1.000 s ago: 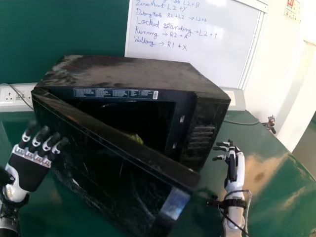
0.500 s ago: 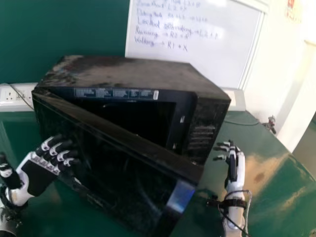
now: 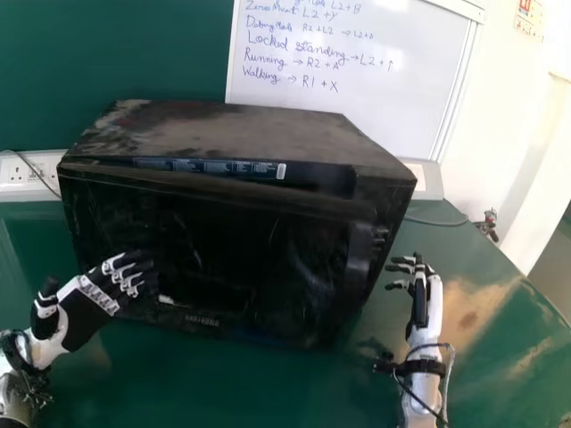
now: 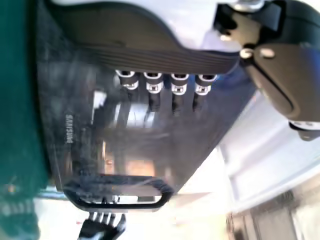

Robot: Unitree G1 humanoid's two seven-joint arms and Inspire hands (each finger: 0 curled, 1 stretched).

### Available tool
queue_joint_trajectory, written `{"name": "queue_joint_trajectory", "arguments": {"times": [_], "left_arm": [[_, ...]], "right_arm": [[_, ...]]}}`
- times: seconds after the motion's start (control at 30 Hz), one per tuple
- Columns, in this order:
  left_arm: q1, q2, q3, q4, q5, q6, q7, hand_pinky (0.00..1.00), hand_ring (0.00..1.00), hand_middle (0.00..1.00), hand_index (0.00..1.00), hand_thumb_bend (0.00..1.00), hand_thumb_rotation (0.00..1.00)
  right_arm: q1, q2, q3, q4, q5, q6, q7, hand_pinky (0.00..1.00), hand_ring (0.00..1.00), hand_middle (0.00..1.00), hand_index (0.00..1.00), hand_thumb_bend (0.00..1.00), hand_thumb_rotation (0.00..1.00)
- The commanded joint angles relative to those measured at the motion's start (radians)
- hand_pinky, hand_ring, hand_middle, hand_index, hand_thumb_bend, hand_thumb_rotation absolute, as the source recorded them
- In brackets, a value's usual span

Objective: Put biscuit inside oven

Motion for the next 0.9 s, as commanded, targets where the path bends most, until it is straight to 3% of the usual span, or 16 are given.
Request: {"name": "queue_joint_trajectory", "arguments": {"times": [0.0, 0.07, 0.13, 0.27, 0.33, 0.47, 0.57, 0.87], "left_arm": [[0.001, -0.011, -0.011, -0.007, 0.013, 0.027, 0.042, 0.51, 0.91, 0.94, 0.91, 0.0, 0.0], [0.003, -0.024, -0.017, -0.02, 0.003, 0.068, 0.075, 0.55, 0.93, 0.97, 0.94, 0.0, 0.0], [0.012, -0.039, -0.021, -0.046, 0.001, 0.1, 0.123, 0.65, 0.98, 0.99, 0.98, 0.0, 0.0], [0.037, -0.084, -0.025, -0.113, 0.016, 0.119, 0.241, 0.63, 1.0, 1.0, 1.0, 0.0, 0.0], [0.048, -0.099, -0.032, -0.138, 0.026, 0.13, 0.288, 0.72, 1.0, 1.0, 1.0, 0.0, 0.0], [0.073, -0.119, -0.044, -0.2, 0.037, 0.165, 0.375, 0.88, 1.0, 1.0, 1.0, 0.18, 0.0], [0.078, -0.121, -0.045, -0.215, 0.02, 0.187, 0.376, 0.98, 1.0, 1.0, 1.0, 0.22, 0.0], [0.071, -0.114, -0.036, -0.191, 0.013, 0.189, 0.357, 1.0, 1.0, 1.0, 1.0, 0.35, 0.0]], "right_arm": [[0.056, 0.047, 0.002, 0.032, -0.005, 0.003, -0.004, 0.33, 0.37, 0.45, 0.5, 0.5, 0.17], [0.056, 0.048, 0.001, 0.031, -0.005, 0.006, -0.005, 0.34, 0.37, 0.45, 0.5, 0.5, 0.17], [0.056, 0.048, 0.001, 0.031, -0.006, 0.007, -0.006, 0.34, 0.37, 0.45, 0.5, 0.5, 0.17], [0.058, 0.045, 0.006, 0.029, -0.017, 0.006, -0.019, 0.34, 0.37, 0.45, 0.5, 0.5, 0.17], [0.058, 0.046, 0.006, 0.03, -0.016, 0.006, -0.017, 0.34, 0.37, 0.45, 0.5, 0.5, 0.17], [0.059, 0.045, 0.006, 0.03, -0.016, 0.005, -0.015, 0.34, 0.37, 0.45, 0.5, 0.5, 0.17], [0.059, 0.047, 0.001, 0.03, -0.008, 0.005, -0.005, 0.34, 0.37, 0.45, 0.5, 0.5, 0.17], [0.06, 0.047, -0.002, 0.028, -0.008, 0.009, 0.001, 0.34, 0.37, 0.45, 0.5, 0.5, 0.17]]}}
